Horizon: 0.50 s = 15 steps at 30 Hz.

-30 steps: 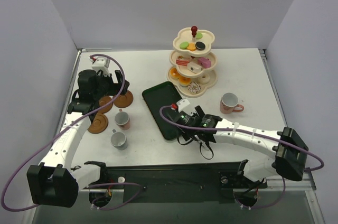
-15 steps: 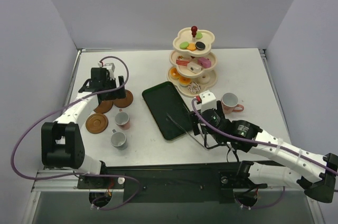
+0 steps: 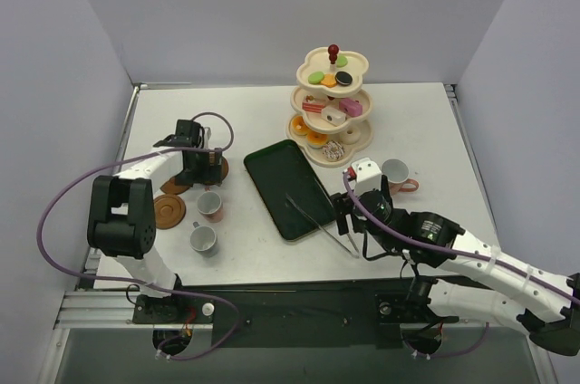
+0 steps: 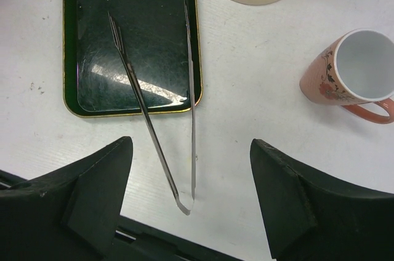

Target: Serve the afternoon tea

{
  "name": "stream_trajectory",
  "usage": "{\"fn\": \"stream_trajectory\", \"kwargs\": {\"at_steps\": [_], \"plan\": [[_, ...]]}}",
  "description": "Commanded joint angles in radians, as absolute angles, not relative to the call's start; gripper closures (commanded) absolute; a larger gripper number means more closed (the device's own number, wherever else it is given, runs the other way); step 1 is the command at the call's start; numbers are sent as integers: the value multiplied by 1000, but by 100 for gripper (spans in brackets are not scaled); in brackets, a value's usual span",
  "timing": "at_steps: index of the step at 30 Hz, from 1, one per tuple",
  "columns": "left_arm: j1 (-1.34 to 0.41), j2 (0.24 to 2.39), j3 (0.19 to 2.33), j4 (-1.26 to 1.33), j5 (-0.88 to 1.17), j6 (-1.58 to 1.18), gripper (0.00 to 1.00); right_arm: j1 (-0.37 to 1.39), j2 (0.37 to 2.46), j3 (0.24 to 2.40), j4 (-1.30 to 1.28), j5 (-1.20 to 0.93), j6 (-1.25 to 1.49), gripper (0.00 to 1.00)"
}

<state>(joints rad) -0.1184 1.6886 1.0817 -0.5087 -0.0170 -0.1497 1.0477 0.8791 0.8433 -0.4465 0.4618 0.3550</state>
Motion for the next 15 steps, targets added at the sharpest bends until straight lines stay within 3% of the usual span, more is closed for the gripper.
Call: {"fn": "stream_trajectory", "kwargs": {"at_steps": [1, 8, 15], "plan": [[-121, 1739, 1137, -548, 40, -127, 5, 1045, 844, 845, -434, 463, 350, 28], [-121, 1805, 1157, -537, 9, -115, 5, 1045, 796, 842, -426, 449, 351, 28], [-121, 1925, 1247, -519, -17, -94, 17, 1045, 744, 835, -408, 425, 353, 29]]}}
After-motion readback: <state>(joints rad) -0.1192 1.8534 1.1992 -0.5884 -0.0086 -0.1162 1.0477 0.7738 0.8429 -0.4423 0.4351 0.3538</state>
